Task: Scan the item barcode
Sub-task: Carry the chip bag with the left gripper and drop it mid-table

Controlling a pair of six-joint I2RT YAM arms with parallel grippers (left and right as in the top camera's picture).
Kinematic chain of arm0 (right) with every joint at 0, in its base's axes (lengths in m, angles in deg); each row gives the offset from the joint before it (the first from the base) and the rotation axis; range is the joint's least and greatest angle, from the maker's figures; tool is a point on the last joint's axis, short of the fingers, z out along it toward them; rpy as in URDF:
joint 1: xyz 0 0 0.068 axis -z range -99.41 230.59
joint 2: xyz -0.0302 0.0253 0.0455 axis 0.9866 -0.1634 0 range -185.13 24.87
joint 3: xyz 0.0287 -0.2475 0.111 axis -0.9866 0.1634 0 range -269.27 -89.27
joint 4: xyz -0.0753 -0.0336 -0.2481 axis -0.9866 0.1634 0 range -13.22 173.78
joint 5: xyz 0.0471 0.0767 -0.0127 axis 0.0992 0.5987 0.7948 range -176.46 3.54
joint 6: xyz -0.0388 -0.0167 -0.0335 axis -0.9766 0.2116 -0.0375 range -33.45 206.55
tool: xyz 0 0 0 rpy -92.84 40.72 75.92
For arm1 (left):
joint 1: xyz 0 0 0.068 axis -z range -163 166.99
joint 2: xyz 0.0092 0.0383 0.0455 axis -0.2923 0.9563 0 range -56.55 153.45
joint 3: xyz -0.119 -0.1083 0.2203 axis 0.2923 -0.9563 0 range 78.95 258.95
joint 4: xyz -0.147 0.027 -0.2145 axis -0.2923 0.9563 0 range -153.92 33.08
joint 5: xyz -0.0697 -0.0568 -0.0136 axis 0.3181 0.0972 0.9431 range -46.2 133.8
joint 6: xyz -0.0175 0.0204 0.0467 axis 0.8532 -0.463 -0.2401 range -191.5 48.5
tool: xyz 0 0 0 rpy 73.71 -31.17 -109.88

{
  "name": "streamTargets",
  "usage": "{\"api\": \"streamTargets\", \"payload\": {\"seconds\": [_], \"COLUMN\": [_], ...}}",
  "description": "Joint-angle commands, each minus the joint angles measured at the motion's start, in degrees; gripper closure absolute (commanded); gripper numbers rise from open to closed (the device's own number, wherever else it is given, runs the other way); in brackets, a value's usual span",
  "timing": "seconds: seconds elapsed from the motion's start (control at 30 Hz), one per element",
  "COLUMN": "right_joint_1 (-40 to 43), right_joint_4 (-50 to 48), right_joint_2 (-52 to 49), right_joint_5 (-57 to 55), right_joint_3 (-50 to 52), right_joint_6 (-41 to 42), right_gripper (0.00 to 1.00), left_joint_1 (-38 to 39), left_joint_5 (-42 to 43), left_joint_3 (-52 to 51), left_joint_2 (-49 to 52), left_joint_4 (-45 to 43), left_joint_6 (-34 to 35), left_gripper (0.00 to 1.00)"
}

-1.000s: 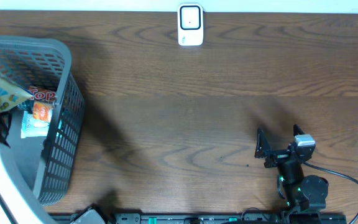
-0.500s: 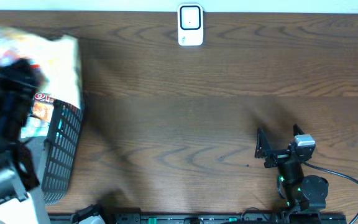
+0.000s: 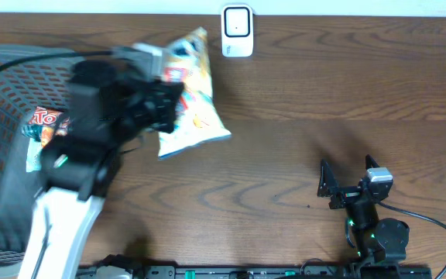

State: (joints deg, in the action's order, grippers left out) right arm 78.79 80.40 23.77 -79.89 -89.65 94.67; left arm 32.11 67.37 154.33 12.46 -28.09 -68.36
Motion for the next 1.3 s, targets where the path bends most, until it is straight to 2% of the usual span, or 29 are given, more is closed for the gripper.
{"api": "streamTargets", "payload": {"seconds": [0.0,0.13,0.33,0.37,0.4,0.43,0.47,0.5,0.73,0.77,0.8,0.87,0.9,0.93,1.27], "right_joint_1": [-0.3,-0.3,-0.3,-0.3,-0.3,-0.3,-0.3,-0.3,-0.3,-0.3,-0.3,-0.3,-0.3,-0.3,-0.3], "right_joint_4": [0.2,0.2,0.2,0.2,0.2,0.2,0.2,0.2,0.2,0.2,0.2,0.2,0.2,0.2,0.2], "right_joint_2": [0.1,0.1,0.1,0.1,0.1,0.1,0.1,0.1,0.1,0.1,0.1,0.1,0.1,0.1,0.1], "right_joint_5": [-0.2,-0.2,-0.2,-0.2,-0.2,-0.2,-0.2,-0.2,-0.2,-0.2,-0.2,-0.2,-0.2,-0.2,-0.2], "right_joint_3": [0.0,0.0,0.0,0.0,0.0,0.0,0.0,0.0,0.0,0.0,0.0,0.0,0.0,0.0,0.0], "right_joint_6": [0.4,0.4,0.4,0.4,0.4,0.4,0.4,0.4,0.4,0.4,0.4,0.4,0.4,0.4,0.4], "right_gripper": [0.01,0.01,0.01,0.01,0.01,0.01,0.01,0.01,0.01,0.01,0.01,0.01,0.01,0.01,0.01], "left_joint_1": [4.2,8.5,13.7,14.6,15.0,15.6,16.0,16.4,16.6,16.6,16.6,16.6,16.6,16.6,16.9], "left_joint_5": [-2.7,-2.6,-2.7,-2.7,-2.7,-2.7,-2.7,-2.7,-3.6,-4.1,-4.7,-6.5,-7.5,-8.5,-9.7], "left_joint_3": [0.8,0.8,0.8,0.8,0.8,0.8,0.8,0.8,6.5,6.9,6.9,6.9,6.9,6.8,1.3], "left_joint_2": [7.1,17.3,29.8,31.7,32.5,33.6,34.1,34.2,29.0,27.8,26.6,24.7,24.3,24.2,30.8], "left_joint_4": [1.4,1.8,0.7,0.2,-0.1,-0.4,-0.6,-0.6,2.6,2.2,1.6,1.2,1.3,1.6,1.4], "left_joint_6": [-1.8,2.5,3.5,4.6,5.2,6.4,8.2,9.7,12.5,12.9,13.4,13.8,14.3,15.4,22.7], "left_gripper": [0.92,0.92,0.92,0.87,0.74,0.53,0.20,0.00,0.02,0.07,0.25,0.71,0.85,0.92,0.92]}}
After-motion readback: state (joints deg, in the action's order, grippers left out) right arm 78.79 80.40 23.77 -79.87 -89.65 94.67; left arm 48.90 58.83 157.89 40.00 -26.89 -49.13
